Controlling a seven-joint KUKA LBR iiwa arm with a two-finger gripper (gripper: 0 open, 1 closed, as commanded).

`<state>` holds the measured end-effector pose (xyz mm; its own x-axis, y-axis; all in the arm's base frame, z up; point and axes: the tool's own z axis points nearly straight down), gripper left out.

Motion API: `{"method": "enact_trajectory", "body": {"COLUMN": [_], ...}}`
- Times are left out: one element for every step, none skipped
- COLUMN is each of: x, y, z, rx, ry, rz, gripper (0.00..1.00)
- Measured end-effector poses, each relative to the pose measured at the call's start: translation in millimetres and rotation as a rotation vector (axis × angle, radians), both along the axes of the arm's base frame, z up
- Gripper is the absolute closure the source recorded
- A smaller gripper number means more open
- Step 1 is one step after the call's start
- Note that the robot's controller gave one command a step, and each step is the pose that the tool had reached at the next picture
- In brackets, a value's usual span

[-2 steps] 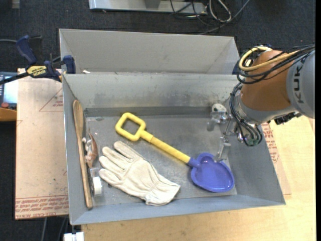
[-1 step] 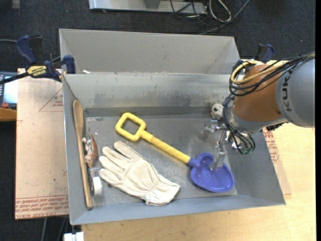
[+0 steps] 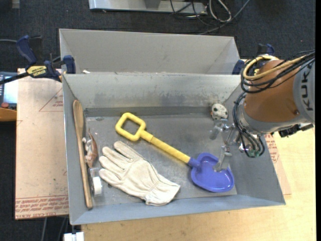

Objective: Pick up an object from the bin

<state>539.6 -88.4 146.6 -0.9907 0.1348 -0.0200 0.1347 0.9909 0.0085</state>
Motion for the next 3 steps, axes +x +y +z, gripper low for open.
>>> {"method": "enact_trajectory", "body": {"x": [38.9, 32.9, 58.2], "y": [-29.8, -23.9, -52.5], "z": [-71.7, -80.5, -75.3], "rx": [-0.009, -0.008, -0.005], "ry": [-0.004, -0.002, -0.011], "rz": [0.390, 0.376, 0.618], "gripper": [0.00, 0.00, 1.00]}}
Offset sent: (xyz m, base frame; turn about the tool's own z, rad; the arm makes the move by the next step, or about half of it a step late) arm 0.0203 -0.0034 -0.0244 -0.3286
